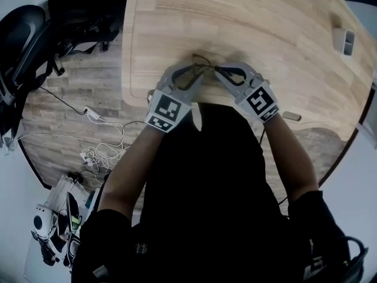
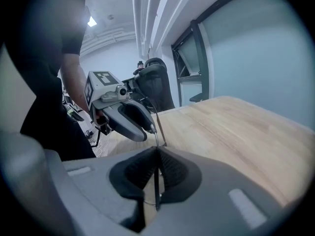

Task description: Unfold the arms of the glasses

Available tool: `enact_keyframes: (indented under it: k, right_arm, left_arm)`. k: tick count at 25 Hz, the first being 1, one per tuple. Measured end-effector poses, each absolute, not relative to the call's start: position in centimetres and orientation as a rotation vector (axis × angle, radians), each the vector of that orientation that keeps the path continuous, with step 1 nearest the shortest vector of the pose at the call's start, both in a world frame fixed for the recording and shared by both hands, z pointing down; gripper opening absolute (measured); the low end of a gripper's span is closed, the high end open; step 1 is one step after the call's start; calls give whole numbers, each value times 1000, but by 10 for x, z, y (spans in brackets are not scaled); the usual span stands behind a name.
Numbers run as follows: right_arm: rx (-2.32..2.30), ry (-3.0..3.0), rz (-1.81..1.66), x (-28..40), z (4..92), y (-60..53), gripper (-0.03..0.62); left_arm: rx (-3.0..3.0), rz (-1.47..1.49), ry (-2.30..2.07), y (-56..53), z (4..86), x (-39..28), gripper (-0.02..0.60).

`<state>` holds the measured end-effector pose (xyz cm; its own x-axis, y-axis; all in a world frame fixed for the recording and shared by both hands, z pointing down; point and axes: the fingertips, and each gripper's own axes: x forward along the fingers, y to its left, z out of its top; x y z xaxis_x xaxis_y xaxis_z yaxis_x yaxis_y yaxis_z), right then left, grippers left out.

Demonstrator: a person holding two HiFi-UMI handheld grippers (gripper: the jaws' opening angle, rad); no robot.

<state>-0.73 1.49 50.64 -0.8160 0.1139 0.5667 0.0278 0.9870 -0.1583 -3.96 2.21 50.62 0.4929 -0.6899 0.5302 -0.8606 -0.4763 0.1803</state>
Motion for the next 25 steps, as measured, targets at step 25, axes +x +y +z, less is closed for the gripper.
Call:
enact_keyframes:
  k: [25]
  right_arm:
    - [248, -2590, 308, 38, 475, -1, 40]
  left_arm:
    - [2490, 575, -1162, 29, 462, -10, 115]
